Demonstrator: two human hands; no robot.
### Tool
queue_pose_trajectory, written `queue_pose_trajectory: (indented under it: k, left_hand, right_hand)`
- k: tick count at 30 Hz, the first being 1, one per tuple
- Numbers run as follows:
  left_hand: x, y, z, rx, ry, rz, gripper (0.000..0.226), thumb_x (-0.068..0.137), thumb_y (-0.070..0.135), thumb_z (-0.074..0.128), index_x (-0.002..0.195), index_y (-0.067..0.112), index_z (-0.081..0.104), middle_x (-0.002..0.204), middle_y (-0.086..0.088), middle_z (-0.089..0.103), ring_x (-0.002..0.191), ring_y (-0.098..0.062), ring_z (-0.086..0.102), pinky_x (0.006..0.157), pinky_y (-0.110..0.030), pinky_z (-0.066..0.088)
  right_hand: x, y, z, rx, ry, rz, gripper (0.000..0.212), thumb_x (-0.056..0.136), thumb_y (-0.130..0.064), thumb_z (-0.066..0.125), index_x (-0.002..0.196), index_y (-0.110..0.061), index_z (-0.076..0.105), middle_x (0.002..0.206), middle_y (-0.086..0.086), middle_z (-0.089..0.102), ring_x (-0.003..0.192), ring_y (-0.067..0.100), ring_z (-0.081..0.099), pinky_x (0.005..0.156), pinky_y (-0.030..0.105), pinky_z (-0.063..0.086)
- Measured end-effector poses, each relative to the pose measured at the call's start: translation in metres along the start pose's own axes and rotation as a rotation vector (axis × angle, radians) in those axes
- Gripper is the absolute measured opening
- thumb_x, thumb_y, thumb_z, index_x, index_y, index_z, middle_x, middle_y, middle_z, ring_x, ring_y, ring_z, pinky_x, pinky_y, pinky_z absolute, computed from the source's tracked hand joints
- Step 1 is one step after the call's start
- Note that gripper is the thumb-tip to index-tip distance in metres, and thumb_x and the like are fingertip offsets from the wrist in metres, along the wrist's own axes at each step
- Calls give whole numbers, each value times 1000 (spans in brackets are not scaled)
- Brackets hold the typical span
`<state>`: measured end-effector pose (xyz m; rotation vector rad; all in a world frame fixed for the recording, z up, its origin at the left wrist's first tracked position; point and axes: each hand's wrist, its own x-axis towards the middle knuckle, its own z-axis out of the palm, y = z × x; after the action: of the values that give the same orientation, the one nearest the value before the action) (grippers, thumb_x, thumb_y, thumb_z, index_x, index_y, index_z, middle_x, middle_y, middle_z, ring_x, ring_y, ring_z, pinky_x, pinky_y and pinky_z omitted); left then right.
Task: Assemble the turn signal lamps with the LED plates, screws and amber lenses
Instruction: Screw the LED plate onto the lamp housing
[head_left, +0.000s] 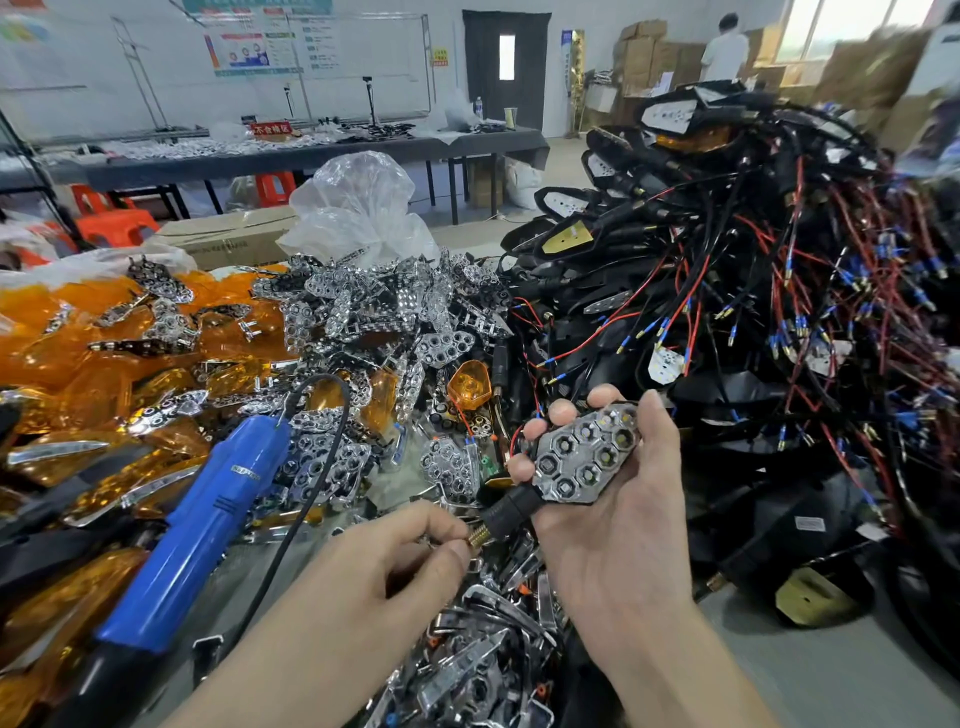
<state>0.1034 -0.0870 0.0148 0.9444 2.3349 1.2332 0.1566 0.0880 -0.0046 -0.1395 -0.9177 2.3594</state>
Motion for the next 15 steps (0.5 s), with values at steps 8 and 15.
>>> queue_pose_trajectory:
  k: [8,15]
  left_hand:
    - [1,3,0,51,4,-17,40,72,72,41,99,48,59,74,-2,68,48,-2,42,52,-17,34]
    - [-1,2,-1,59,13,-35,43,72,74,39,98,47,59,87,1,72,53,1,46,57,-19,39]
  right_hand:
    - [3,0,17,265,26,108,31,94,-46,55,80,-22,70,77,3,62,69,21,64,53,31,51]
    - [5,3,12,242,-22,97,29,90,-49,61,83,-22,70,80,3,62,73,23,63,56,33,51]
